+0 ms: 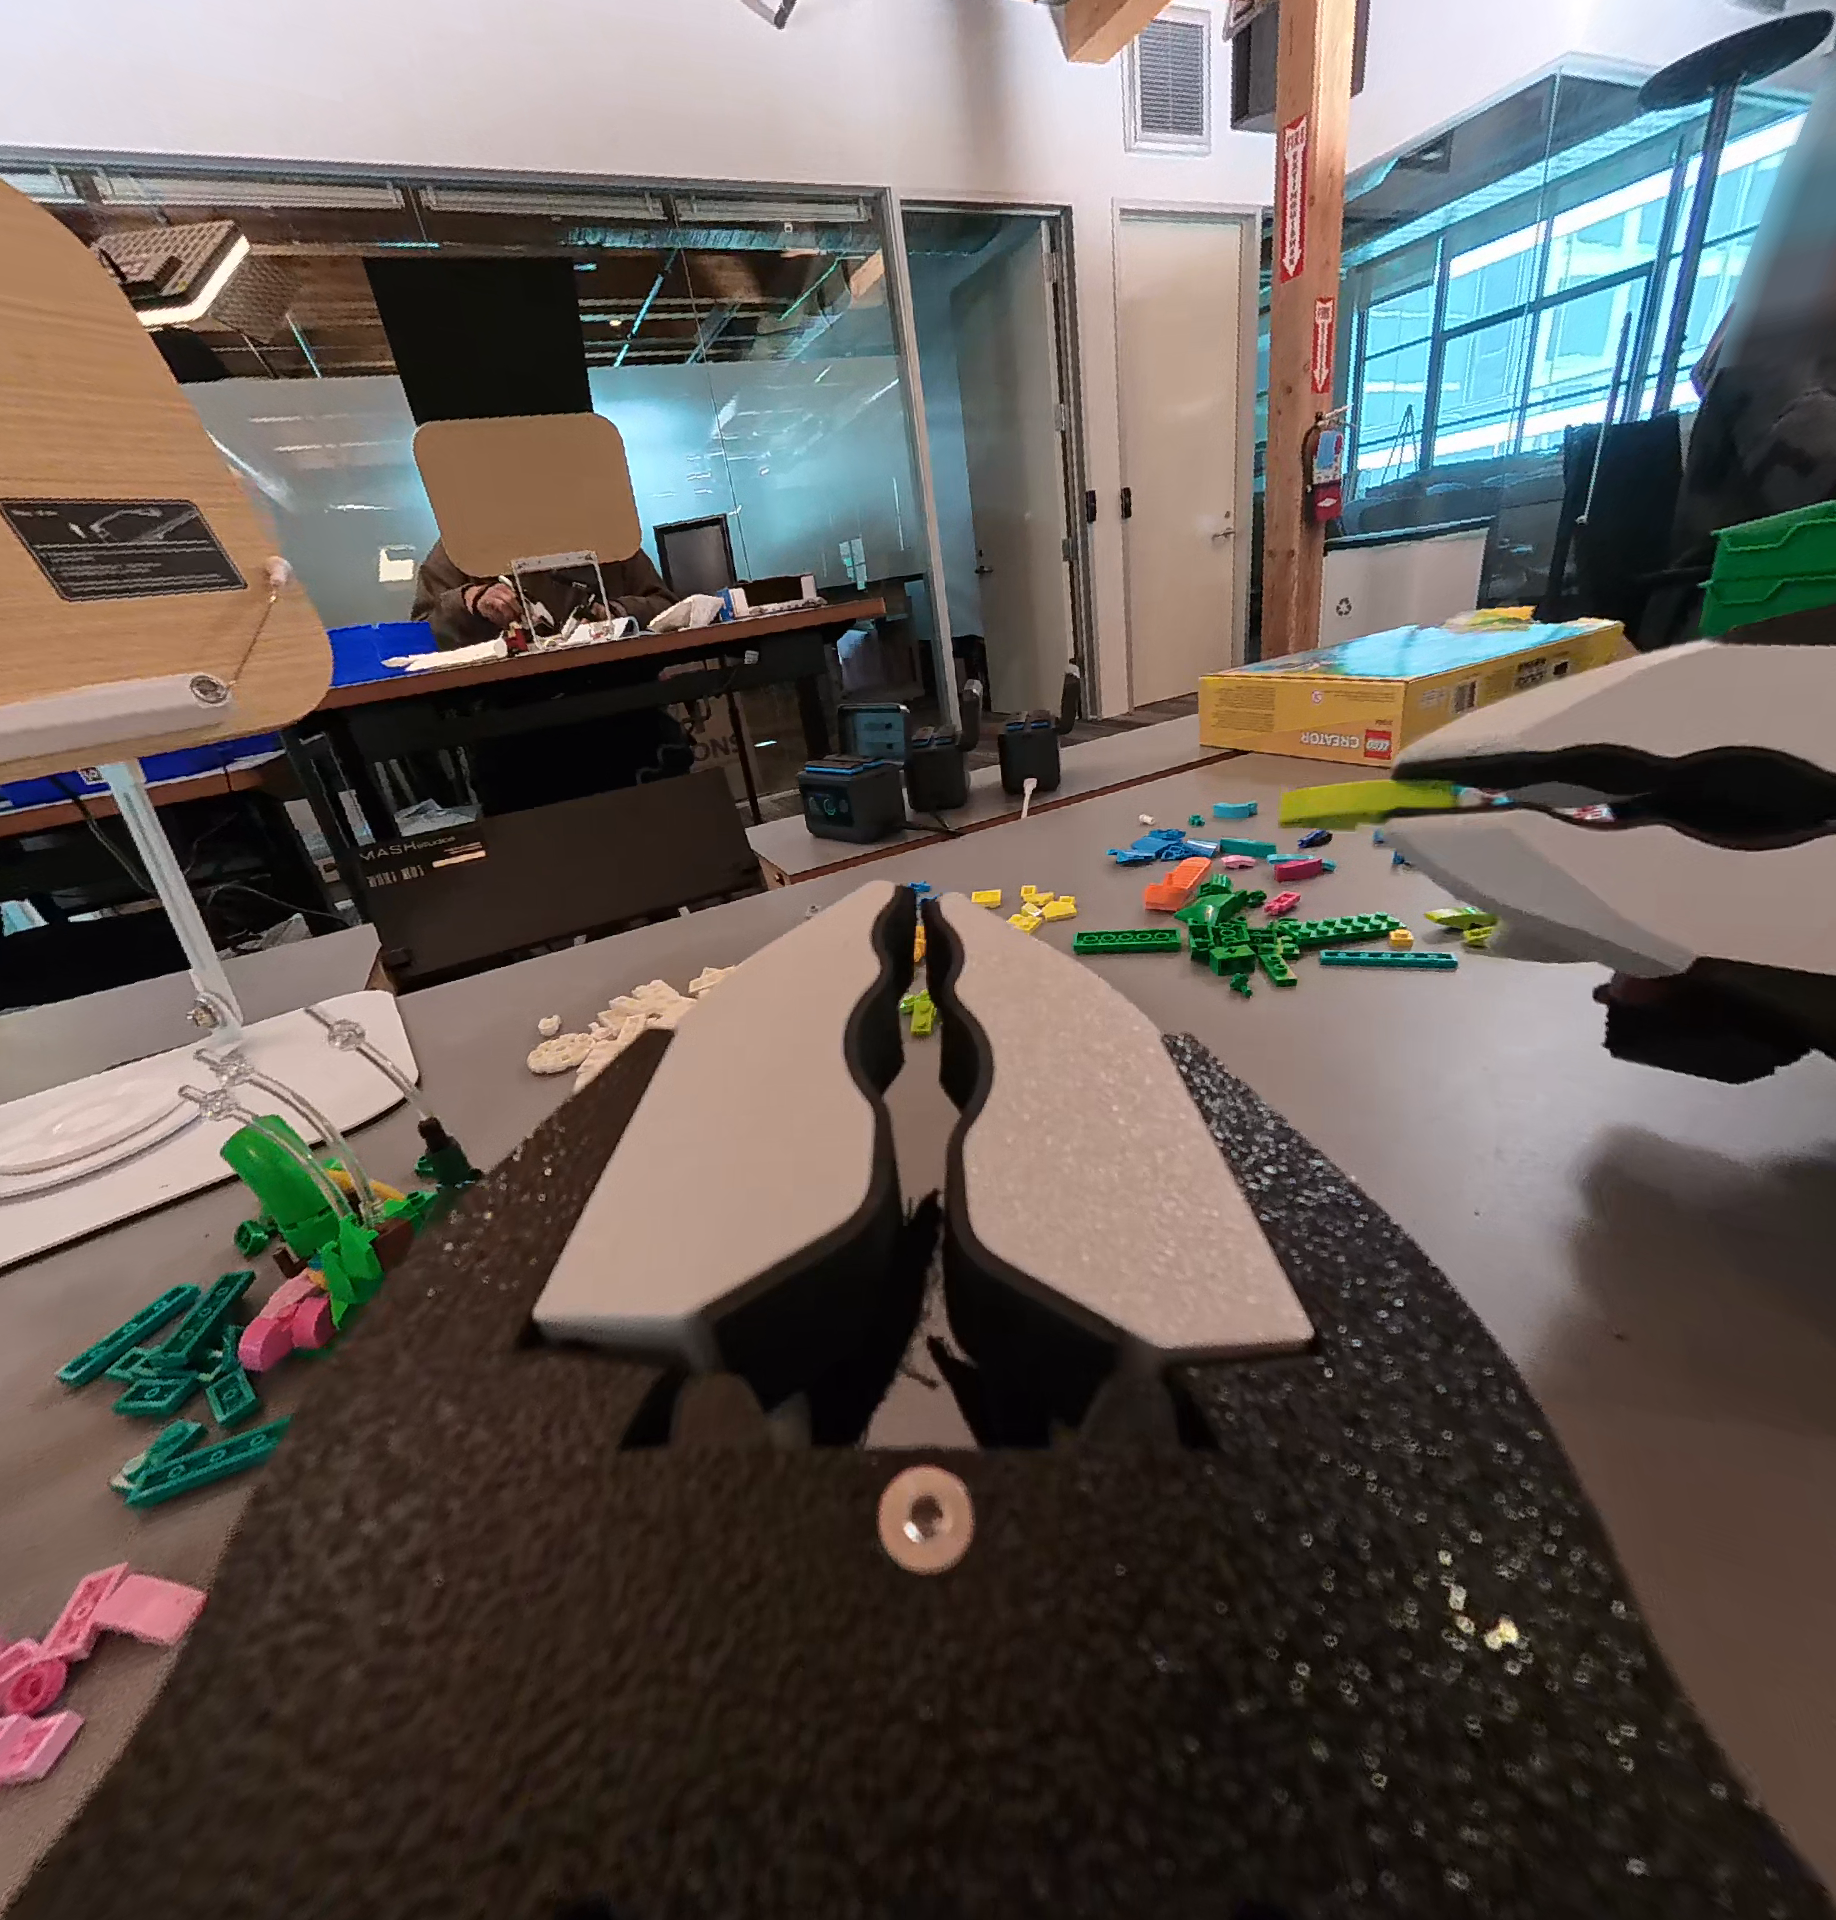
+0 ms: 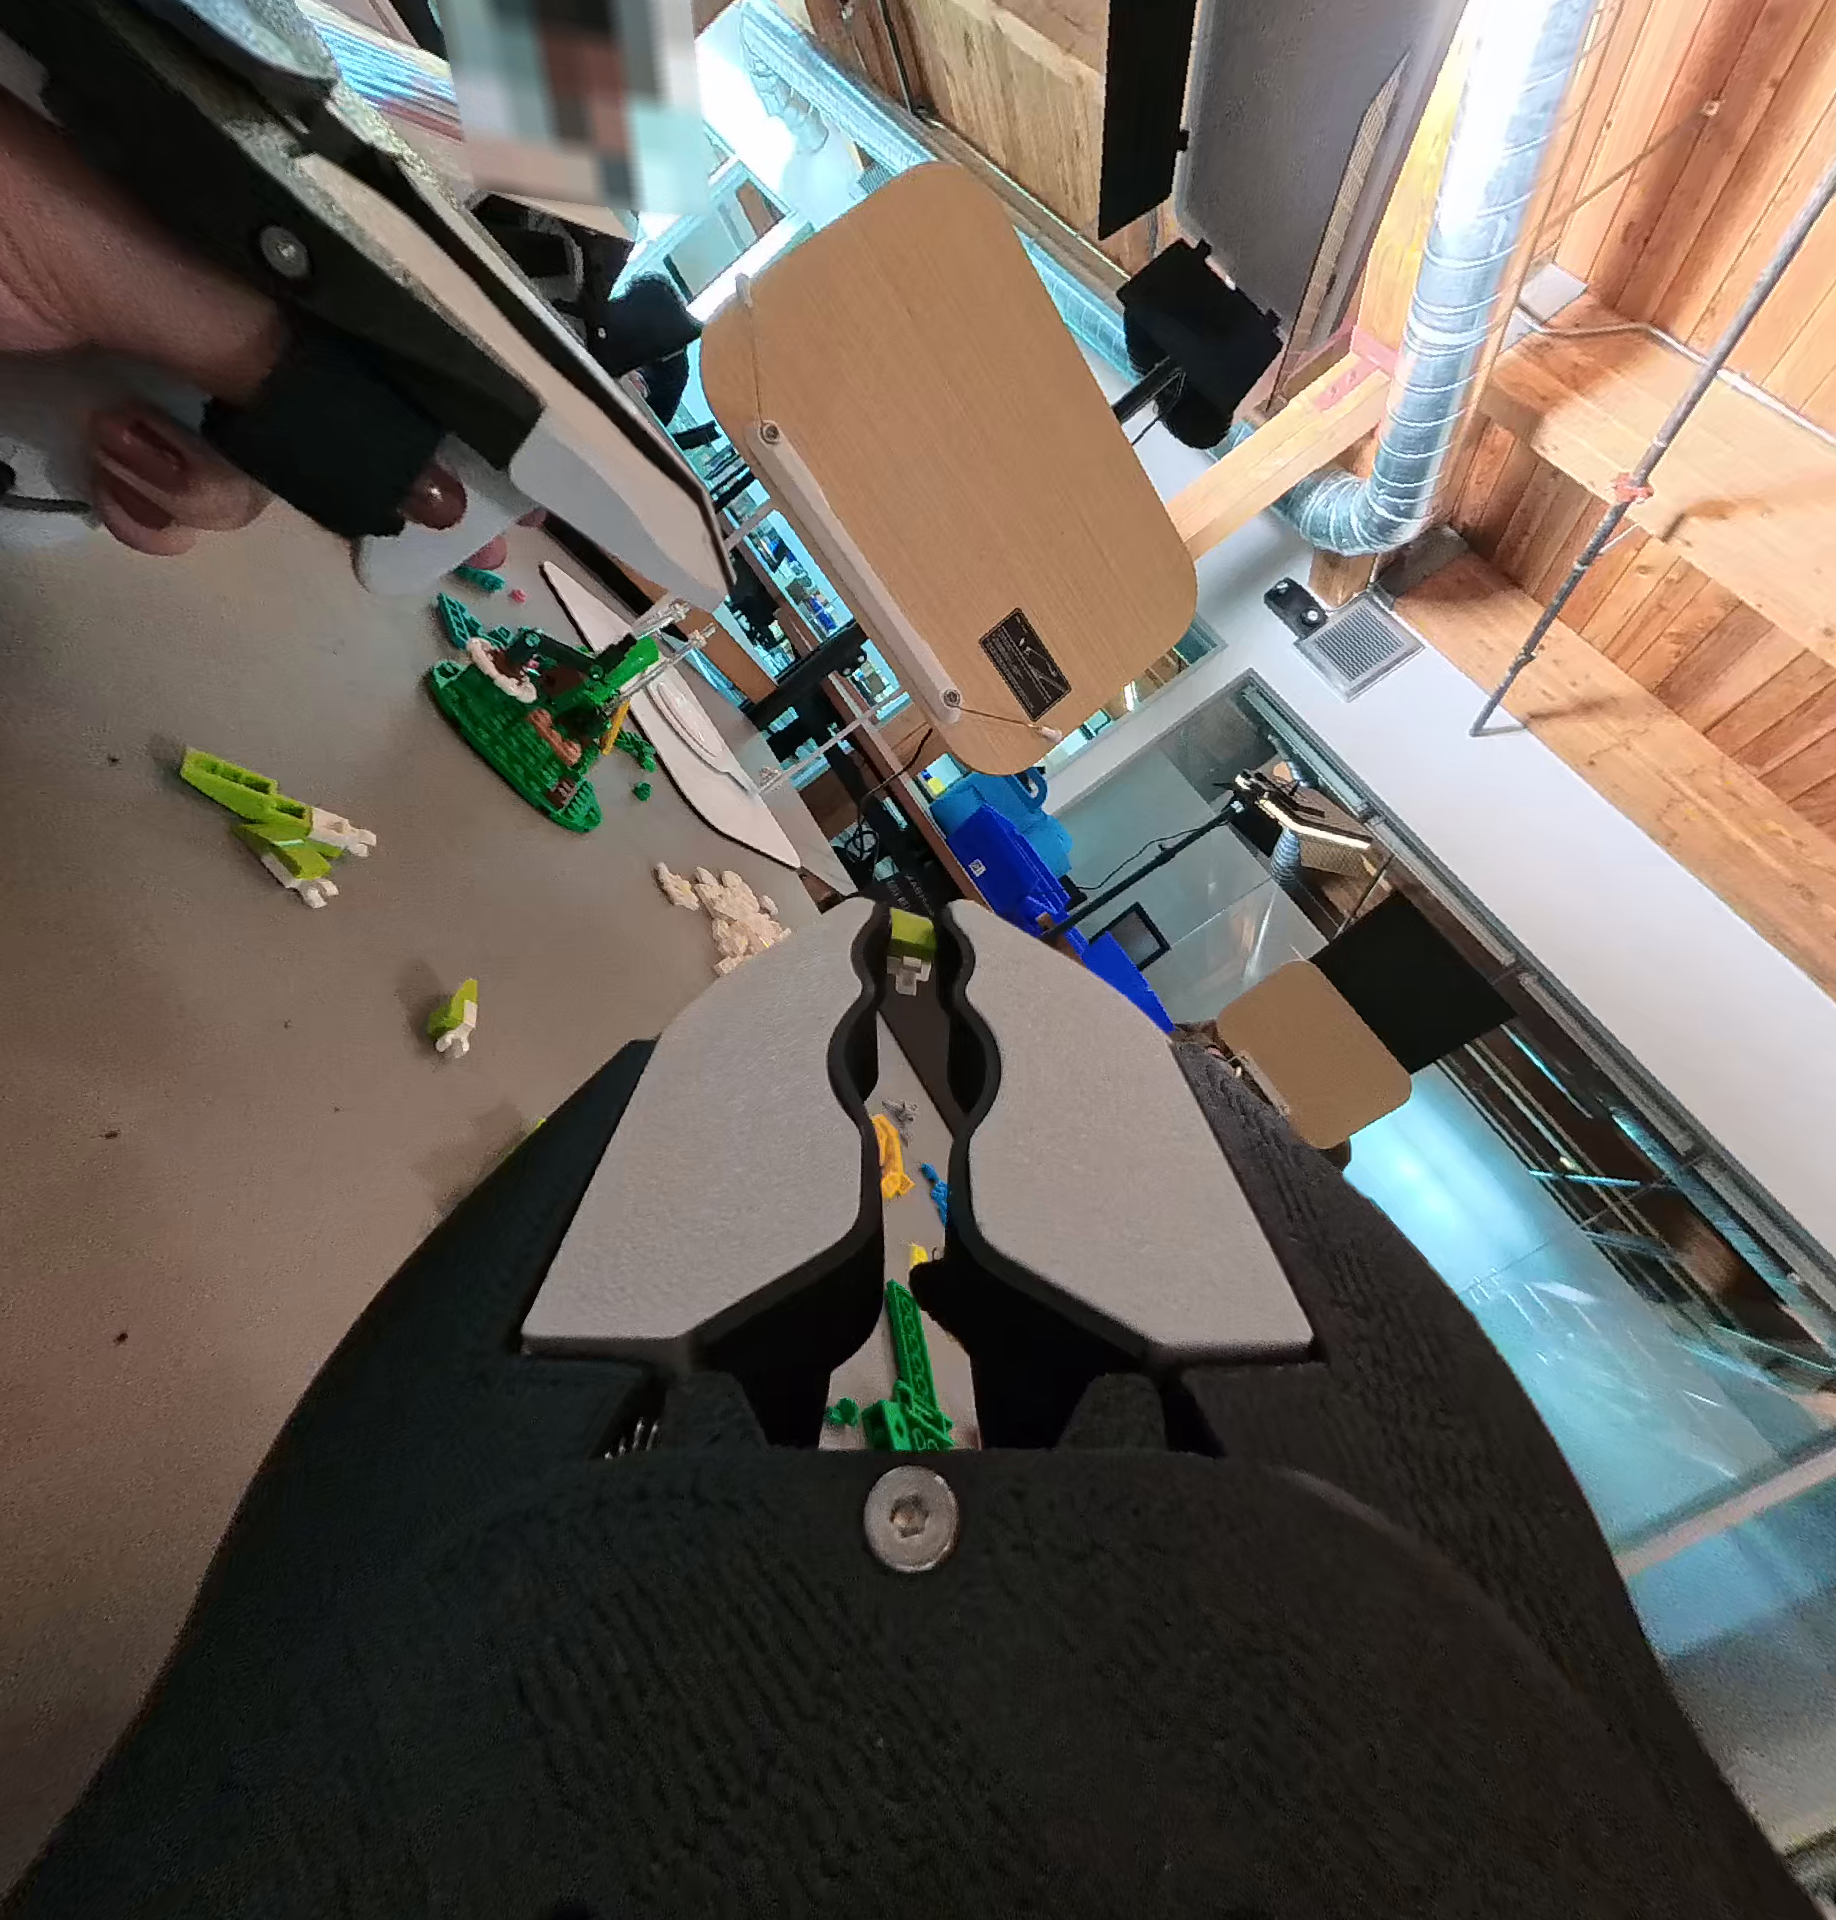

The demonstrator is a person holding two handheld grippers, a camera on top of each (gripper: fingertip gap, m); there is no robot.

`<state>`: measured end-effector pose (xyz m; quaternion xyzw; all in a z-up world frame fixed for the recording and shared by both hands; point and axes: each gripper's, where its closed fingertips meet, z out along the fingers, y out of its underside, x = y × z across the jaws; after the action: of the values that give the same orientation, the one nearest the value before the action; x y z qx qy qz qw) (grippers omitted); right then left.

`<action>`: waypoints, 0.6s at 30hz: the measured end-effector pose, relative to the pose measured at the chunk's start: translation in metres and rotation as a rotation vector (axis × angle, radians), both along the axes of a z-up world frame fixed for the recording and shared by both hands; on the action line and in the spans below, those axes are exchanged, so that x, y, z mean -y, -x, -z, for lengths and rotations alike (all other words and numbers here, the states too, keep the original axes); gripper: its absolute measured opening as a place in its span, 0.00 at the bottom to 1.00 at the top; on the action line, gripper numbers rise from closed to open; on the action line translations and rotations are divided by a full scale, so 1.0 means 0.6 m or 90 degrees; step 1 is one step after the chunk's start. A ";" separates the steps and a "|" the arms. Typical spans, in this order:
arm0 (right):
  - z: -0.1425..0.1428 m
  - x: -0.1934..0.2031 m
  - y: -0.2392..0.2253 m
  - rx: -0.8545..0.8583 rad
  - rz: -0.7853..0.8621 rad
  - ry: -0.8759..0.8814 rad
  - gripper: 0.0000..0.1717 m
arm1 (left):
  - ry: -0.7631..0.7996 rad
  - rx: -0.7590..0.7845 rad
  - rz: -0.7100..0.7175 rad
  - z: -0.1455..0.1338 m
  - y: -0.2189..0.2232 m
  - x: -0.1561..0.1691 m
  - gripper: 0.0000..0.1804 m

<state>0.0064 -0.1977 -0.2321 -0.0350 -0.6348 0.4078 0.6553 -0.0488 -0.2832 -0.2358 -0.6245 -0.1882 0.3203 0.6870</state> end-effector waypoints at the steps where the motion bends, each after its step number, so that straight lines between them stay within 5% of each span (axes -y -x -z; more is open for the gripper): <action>1: 0.000 0.000 0.000 -0.003 0.001 -0.005 0.04 | -0.001 0.003 0.000 0.000 0.001 0.000 0.01; 12: 0.001 0.014 -0.011 -0.024 -0.018 -0.035 0.04 | -0.020 0.013 0.006 -0.003 0.002 0.001 0.01; 18: 0.005 0.022 -0.016 -0.030 -0.040 -0.052 0.04 | -0.078 0.058 0.090 -0.007 -0.015 -0.007 0.01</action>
<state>0.0161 -0.2107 -0.2354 0.0218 -0.6361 0.4026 0.6579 -0.0400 -0.2789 -0.2315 -0.6067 -0.1937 0.2303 0.7358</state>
